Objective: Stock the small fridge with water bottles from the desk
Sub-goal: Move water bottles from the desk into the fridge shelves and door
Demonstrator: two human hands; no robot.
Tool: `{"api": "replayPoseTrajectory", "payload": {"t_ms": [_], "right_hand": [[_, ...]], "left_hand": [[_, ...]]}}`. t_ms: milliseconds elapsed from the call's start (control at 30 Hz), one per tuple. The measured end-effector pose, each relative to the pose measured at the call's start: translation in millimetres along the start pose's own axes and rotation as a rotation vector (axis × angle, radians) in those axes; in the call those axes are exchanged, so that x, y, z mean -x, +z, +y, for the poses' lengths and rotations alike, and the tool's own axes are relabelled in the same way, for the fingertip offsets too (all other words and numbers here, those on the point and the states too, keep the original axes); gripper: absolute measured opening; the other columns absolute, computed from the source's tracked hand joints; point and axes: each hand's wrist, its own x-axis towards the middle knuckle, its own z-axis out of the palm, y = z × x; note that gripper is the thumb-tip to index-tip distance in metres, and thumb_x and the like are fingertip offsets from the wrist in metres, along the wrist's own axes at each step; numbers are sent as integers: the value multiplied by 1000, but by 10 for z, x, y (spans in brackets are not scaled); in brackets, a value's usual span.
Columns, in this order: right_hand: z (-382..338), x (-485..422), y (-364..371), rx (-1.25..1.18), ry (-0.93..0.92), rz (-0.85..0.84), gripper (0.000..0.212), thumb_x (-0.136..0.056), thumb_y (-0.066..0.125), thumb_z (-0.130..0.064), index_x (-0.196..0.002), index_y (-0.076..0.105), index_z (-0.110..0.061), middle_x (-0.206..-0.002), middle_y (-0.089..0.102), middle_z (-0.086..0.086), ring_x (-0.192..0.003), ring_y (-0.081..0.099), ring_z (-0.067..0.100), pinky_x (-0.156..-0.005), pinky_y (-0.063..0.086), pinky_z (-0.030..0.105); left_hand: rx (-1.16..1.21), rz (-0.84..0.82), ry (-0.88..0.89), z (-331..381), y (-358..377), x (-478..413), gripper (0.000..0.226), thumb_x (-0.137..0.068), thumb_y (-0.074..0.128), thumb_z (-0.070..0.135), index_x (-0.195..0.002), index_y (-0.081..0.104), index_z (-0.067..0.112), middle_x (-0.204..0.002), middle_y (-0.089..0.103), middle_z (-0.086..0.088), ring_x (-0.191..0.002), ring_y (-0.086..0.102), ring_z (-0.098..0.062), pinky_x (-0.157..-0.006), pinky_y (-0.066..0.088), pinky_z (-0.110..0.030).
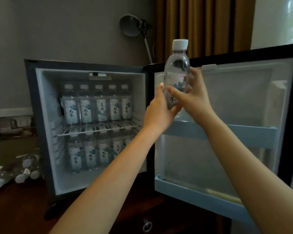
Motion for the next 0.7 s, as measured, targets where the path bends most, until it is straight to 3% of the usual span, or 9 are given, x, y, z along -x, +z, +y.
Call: {"api": "replayPoseTrajectory", "payload": {"t_ms": [67, 167, 233, 333, 433, 567, 700], "right_hand": [[109, -32, 6, -5, 28, -6, 65, -76, 75, -20, -130, 38, -17, -121, 57, 3, -100, 64, 13, -83, 57, 37], [192, -92, 25, -40, 77, -7, 62, -78, 73, -18, -129, 39, -19, -119, 58, 2, -91, 65, 5, -77, 58, 26], [213, -135, 40, -33, 97, -8, 63, -78, 74, -20, -131, 38, -21, -119, 58, 2, -92, 65, 6, -80, 57, 27], [238, -173, 62, 14, 93, 4, 67, -78, 74, -24, -133, 37, -20, -121, 57, 1, -93, 63, 6, -83, 56, 27], [276, -172, 70, 52, 79, 24, 68, -77, 75, -23, -133, 37, -20, -120, 56, -2, -93, 62, 6, -84, 55, 25], [338, -141, 67, 145, 68, 13, 72, -74, 76, -24, -133, 37, -20, -117, 56, -5, -105, 60, 12, -91, 53, 34], [340, -128, 62, 217, 81, -18, 78, -74, 76, -24, -137, 31, -21, -116, 55, -3, -105, 57, 13, -90, 52, 30]], "left_hand": [[6, 2, -22, -70, 67, -28, 63, -84, 65, 35, -133, 30, 18, -111, 64, -3, -97, 64, -18, -70, 48, -24], [57, 51, -52, -173, 128, -63, 63, -77, 69, 44, -126, 36, 21, -105, 65, -1, -100, 61, -22, -78, 55, -38], [59, 47, -70, -187, 124, -84, 66, -75, 69, 46, -127, 36, 21, -106, 64, -2, -101, 59, -23, -81, 54, -43], [29, 23, -59, -181, 103, -124, 66, -78, 69, 43, -130, 37, 17, -111, 63, -1, -101, 60, -19, -80, 51, -34], [-4, -17, -64, -158, 96, -155, 62, -80, 69, 38, -130, 39, 16, -104, 58, 7, -91, 53, -6, -70, 39, -21], [-32, -92, -131, -180, 124, -119, 57, -81, 67, 40, -126, 40, 17, -94, 52, 10, -83, 52, -11, -67, 39, -25], [-64, -45, -135, -215, 156, -59, 51, -76, 70, 37, -117, 47, 17, -94, 54, 8, -85, 55, -13, -59, 38, -20]]}}
